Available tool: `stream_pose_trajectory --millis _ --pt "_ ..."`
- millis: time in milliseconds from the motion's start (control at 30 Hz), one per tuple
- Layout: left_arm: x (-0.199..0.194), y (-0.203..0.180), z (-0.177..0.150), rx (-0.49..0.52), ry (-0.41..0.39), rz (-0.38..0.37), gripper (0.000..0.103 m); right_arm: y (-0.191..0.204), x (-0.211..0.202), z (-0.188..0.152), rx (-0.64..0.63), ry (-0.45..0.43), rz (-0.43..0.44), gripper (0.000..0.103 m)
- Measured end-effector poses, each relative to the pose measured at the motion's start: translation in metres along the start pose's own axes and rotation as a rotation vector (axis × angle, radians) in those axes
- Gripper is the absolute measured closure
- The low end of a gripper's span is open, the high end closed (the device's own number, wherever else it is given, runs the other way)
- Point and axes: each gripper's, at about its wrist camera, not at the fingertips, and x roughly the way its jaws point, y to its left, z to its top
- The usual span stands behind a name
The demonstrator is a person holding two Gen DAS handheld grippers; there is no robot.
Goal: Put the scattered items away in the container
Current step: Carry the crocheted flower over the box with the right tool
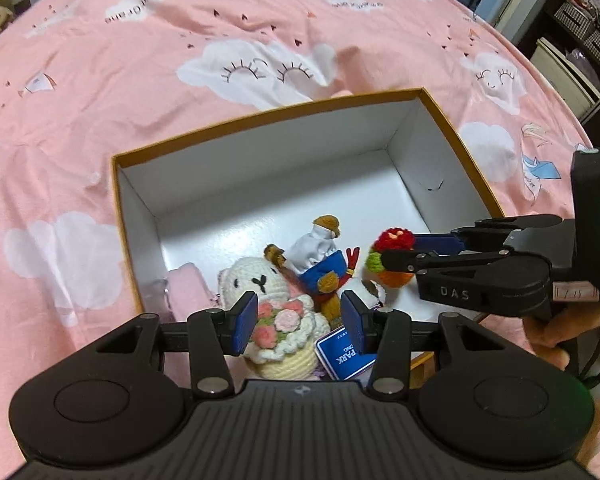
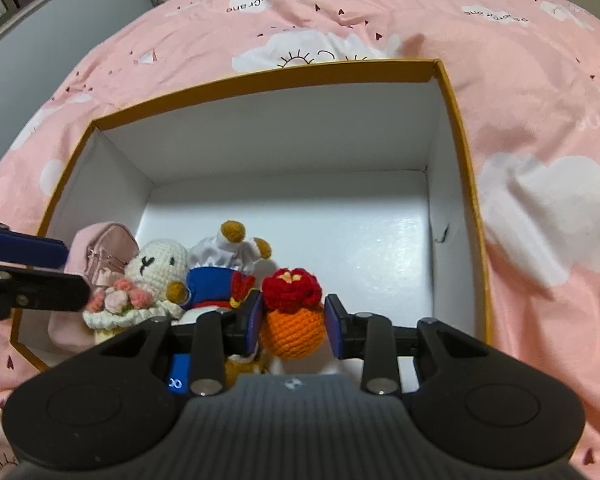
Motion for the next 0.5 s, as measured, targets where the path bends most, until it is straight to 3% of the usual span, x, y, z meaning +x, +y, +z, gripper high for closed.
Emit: stream_pose_trajectory --millis 133,233,367,500 --pt "-0.017 -0.001 -0.013 0.020 -0.083 0.031 0.050 0.004 -0.016 -0.001 -0.015 -0.041 0.014 0.067" --pt "-0.030 -0.001 -0.023 0.034 -0.134 0.069 0.051 0.014 -0.035 -0.001 -0.032 -0.108 0.072 0.067" --pt "-0.044 -0.001 -0.038 0.043 -0.198 0.124 0.058 0.039 -0.049 -0.003 -0.080 -0.164 0.169 0.067" --pt "-0.049 0.006 -0.053 0.009 -0.219 0.116 0.066 0.062 -0.046 -0.009 -0.112 -0.155 0.233 0.067"
